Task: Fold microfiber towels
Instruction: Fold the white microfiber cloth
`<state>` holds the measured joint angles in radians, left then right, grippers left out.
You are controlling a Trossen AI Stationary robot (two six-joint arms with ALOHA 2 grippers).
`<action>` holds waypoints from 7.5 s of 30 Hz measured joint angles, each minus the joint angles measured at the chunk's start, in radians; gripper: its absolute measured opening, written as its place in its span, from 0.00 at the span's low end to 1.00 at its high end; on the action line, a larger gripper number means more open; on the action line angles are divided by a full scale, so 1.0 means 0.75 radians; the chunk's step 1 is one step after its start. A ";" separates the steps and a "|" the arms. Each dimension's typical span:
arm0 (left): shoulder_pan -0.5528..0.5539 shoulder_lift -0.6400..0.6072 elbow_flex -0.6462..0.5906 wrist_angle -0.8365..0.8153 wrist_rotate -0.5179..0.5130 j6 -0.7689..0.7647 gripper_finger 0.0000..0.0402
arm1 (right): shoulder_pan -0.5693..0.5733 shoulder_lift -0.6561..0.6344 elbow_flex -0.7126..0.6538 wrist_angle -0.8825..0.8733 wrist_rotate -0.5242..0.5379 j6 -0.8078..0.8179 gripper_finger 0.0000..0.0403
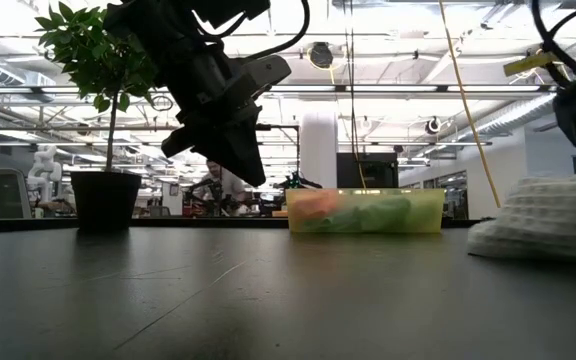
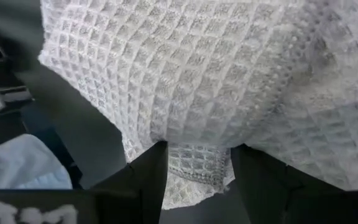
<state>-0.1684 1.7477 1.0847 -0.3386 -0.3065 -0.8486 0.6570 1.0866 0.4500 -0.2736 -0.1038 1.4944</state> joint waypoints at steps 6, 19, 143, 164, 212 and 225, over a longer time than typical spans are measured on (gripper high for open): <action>0.000 0.000 0.000 0.000 0.000 0.000 0.06 | -0.101 -0.015 0.000 0.074 -0.073 -0.031 0.42; 0.000 0.000 0.000 0.001 0.000 0.002 0.06 | -0.241 -0.073 0.000 -0.056 -0.148 0.020 0.42; 0.007 0.331 0.000 0.795 0.364 -0.277 0.50 | -0.472 -0.401 0.001 0.361 0.341 -0.347 0.00; 0.048 0.340 0.000 0.677 0.411 -0.339 0.50 | -0.472 -0.402 0.001 0.398 0.342 -0.372 0.00; -0.003 -0.325 -0.001 0.278 -0.205 0.052 0.00 | -0.472 -0.402 0.002 0.379 0.308 -0.381 0.00; -0.091 -0.516 0.000 0.318 -0.340 0.214 0.00 | -0.473 -0.401 0.002 0.317 0.318 -0.369 0.00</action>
<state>-0.2369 1.3610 1.0849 -0.0998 -0.5613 -0.6884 0.3023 0.7860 0.4515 -0.0357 0.1345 1.2179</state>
